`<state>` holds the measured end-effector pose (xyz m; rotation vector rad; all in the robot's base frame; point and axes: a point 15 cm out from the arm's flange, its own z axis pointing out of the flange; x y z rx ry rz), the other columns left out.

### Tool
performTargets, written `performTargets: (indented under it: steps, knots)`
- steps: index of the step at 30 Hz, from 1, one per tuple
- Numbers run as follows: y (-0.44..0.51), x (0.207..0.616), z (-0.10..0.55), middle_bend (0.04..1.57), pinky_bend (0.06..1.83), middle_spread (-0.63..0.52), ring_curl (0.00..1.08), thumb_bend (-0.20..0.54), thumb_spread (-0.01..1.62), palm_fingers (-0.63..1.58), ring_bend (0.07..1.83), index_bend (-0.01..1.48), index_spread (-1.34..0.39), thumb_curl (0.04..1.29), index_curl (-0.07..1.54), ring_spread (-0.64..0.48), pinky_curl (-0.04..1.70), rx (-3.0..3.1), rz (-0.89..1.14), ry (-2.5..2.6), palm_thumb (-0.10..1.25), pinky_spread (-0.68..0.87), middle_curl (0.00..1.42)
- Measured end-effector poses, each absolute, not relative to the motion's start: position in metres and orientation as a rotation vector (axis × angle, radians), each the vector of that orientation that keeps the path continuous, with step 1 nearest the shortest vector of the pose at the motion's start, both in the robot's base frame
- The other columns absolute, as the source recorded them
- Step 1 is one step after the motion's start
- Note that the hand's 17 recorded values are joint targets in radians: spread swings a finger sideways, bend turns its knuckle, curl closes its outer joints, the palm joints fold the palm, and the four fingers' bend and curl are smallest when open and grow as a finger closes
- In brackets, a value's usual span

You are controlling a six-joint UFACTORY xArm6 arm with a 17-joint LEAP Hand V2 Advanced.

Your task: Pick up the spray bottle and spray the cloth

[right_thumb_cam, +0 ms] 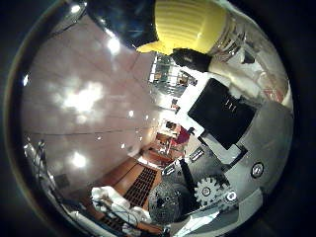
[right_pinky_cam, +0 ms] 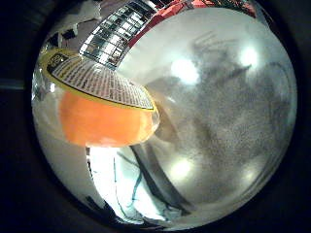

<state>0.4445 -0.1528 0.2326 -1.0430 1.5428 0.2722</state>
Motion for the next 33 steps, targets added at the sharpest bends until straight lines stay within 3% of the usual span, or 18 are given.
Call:
performTargets:
  steps: [10,25,33]
  knots:
    - [-0.124,0.418,0.284,1.31,1.29,-0.09,0.56,-0.014,1.01,1.21,1.42,1.12,-0.19,0.59,0.72,-0.15,0.70,-1.280,0.355,1.505,1.07,-0.18,0.64]
    - [-0.154,0.326,0.347,1.35,1.18,-0.10,0.56,-0.015,0.97,1.20,1.45,1.16,-0.19,0.67,0.69,-0.15,0.92,-1.883,0.417,1.671,1.05,-0.18,0.61]
    - [-0.147,0.320,0.374,1.36,1.13,-0.10,0.55,-0.015,0.97,1.21,1.45,1.16,-0.19,0.70,0.68,-0.15,1.01,-2.225,0.383,1.731,1.04,-0.19,0.60]
